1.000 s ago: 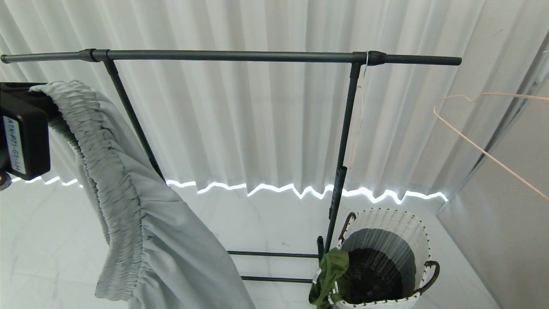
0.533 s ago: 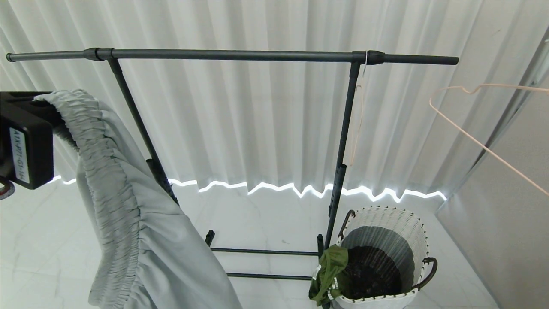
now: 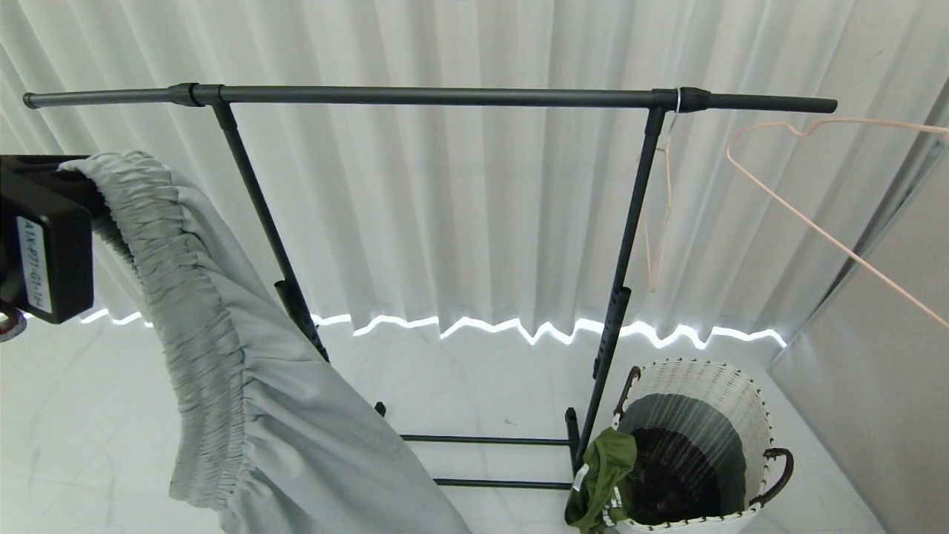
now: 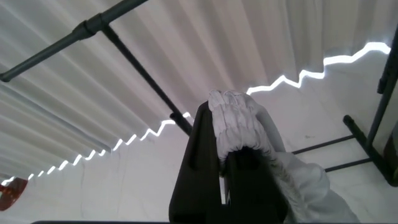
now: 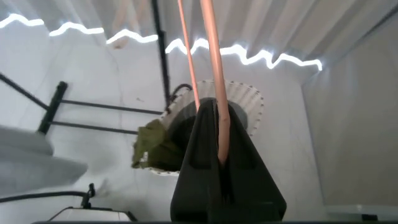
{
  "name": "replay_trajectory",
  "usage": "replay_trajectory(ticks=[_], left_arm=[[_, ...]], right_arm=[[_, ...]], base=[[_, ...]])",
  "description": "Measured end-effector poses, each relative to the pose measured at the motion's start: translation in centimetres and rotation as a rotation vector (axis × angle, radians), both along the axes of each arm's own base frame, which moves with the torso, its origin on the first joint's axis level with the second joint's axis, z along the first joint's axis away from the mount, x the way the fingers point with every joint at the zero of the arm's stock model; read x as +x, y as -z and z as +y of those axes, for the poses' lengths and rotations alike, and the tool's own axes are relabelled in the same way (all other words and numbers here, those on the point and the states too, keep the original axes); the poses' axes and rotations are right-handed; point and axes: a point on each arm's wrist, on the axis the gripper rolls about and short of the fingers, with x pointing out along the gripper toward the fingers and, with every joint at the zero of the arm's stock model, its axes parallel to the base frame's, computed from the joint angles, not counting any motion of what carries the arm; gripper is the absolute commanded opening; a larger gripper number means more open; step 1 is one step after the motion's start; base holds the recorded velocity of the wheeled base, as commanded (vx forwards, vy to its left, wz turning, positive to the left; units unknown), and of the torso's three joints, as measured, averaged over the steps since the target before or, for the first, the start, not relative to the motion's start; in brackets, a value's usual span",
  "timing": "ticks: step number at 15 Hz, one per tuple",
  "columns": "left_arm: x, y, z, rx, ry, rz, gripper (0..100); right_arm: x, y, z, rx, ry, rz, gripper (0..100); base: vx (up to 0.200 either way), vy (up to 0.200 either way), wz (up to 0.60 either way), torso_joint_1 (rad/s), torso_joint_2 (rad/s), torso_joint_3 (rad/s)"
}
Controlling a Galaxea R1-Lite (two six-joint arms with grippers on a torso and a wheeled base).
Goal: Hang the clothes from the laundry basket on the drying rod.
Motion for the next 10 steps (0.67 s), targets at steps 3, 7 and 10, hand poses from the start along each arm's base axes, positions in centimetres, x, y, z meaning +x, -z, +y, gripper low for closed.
replay_trajectory(ticks=[3,7,10], left_arm=[[0.1,0.0,-0.1,0.001,0.000,0.002,0],[0.1,0.1,-0.1,0.003,0.001,0.004,0],[0.2,0.4,-0.2,0.010,0.003,0.013,0]], right_arm=[[-0.1,-0.3,0.4,-0.002,-0.029,-0.031,0],[-0.3,-0.5,1.0,-0.003,-0.081,-0.048,0],[-0.5,-0.3,2.0,-0.001,-0.161,-0.037,0]], base=[[0.000,0.200,0.00,0.002,0.00,0.004],[0.000,0.200,0.00,0.006,0.00,0.002],[0.000,0.000,0.00,0.000,0.00,0.000]])
